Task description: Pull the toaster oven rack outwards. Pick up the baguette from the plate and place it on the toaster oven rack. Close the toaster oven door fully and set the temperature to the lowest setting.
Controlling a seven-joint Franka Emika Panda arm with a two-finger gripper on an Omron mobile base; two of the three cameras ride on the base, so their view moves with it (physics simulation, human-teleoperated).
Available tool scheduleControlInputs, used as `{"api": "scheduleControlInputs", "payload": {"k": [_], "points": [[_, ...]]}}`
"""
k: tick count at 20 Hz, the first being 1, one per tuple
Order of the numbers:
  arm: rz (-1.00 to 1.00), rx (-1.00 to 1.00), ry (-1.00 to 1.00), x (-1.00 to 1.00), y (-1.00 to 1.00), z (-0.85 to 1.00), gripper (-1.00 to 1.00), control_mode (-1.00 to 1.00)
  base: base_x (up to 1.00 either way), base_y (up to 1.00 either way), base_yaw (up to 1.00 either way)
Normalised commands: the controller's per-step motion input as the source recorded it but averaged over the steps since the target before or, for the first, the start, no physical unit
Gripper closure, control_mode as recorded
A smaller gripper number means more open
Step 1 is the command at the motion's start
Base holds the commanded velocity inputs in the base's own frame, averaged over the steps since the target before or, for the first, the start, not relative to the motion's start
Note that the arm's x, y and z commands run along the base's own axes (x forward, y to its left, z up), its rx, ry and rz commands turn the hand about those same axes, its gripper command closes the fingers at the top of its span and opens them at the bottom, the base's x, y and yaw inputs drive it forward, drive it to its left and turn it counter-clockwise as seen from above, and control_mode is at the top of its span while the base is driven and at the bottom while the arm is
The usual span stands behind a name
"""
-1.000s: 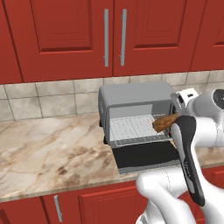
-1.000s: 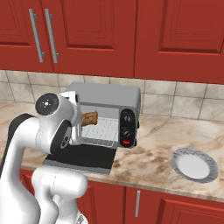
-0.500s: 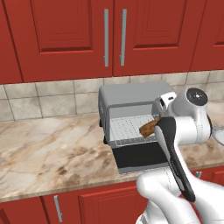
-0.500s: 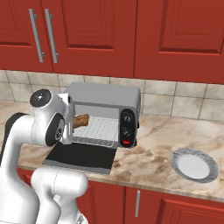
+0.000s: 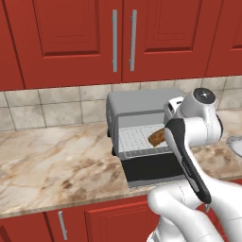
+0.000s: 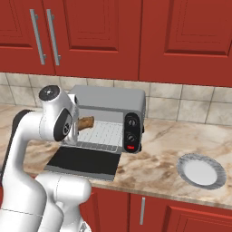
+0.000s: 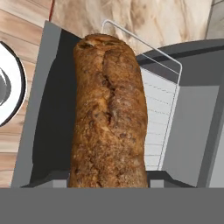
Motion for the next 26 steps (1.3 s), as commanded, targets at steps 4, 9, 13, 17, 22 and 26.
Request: {"api": "scheduleControlInputs", "payload": {"k": [4,9,13,17,22,26], "points": [[0.0,0.03,-0.08,0.21,0.0,-0.28,1.0,-1.0,0.0,0.0,0.0],[0.0,0.12,-0.07,0.32,0.0,-0.37,1.0,-1.0,0.0,0.0,0.0],[0.0,0.12,0.0,0.31,0.0,-0.21,1.0,-1.0,0.0,0.0,0.0],[0.0,0.04,0.0,0.27,0.0,-0.09,1.0,-1.0,0.0,0.0,0.0],[-0.01,0.0,0.0,0.27,0.0,-0.13,1.0,-1.0,0.0,0.0,0.0],[-0.02,0.0,0.0,0.25,0.0,-0.24,1.0,-1.0,0.0,0.0,0.0]]}}
